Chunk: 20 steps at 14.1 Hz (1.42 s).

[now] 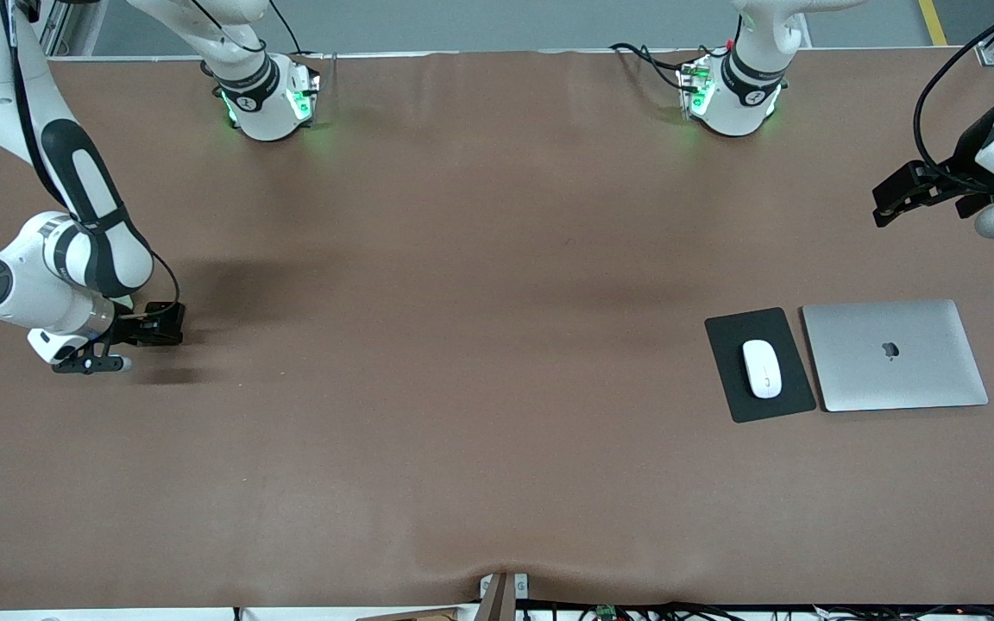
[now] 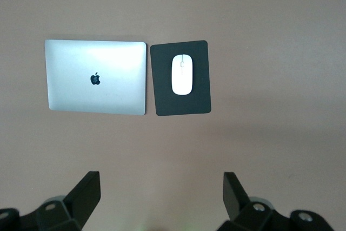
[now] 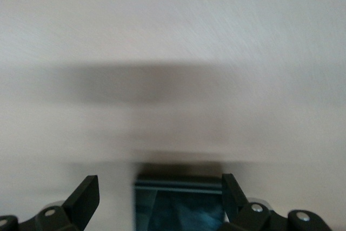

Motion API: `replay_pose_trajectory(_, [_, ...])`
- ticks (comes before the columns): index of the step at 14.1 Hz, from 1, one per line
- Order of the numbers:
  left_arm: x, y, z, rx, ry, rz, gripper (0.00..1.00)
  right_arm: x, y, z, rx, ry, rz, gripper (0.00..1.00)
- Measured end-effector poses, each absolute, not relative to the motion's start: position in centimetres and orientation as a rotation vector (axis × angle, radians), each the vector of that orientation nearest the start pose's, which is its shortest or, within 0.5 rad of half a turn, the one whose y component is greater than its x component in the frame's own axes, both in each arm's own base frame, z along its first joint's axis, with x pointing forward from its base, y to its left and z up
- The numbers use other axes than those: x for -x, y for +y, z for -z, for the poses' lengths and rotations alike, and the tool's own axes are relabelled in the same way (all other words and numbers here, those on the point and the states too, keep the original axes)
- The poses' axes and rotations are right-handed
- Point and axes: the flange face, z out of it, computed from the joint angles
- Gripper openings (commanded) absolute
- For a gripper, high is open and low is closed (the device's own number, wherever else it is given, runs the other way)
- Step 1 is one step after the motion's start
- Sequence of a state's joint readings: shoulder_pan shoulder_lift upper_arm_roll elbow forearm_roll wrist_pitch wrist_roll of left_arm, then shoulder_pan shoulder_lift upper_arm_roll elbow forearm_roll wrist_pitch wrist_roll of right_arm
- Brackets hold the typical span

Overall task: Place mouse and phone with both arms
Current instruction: 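Carry the phone beside the green plush and lower it with the right gripper, then open the right gripper and raise it off the phone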

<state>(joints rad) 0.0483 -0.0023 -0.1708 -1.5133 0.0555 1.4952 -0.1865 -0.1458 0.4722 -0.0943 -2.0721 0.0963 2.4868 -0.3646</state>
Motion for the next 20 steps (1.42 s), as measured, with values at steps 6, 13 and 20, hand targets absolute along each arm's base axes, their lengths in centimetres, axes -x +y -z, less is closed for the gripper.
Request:
replay_pose_trajectory(6, [-54.3, -6.1, -64.6, 3.082, -0.104, -0.011, 1.0, -58.2, -6.5, -24.0, 3.095, -0.038, -0.129, 1.0])
replay_pose_trajectory(13, [-54.3, -6.1, -64.7, 3.082, -0.104, -0.008, 1.0, -60.0, -6.3, -37.6, 3.059, -0.02, -0.225, 1.0])
replay_pose_trajectory(20, [-54.0, -6.1, -65.2, 3.082, -0.104, 0.006, 1.0, -56.5, -5.7, -51.6, 3.087, -0.079, -0.149, 1.0])
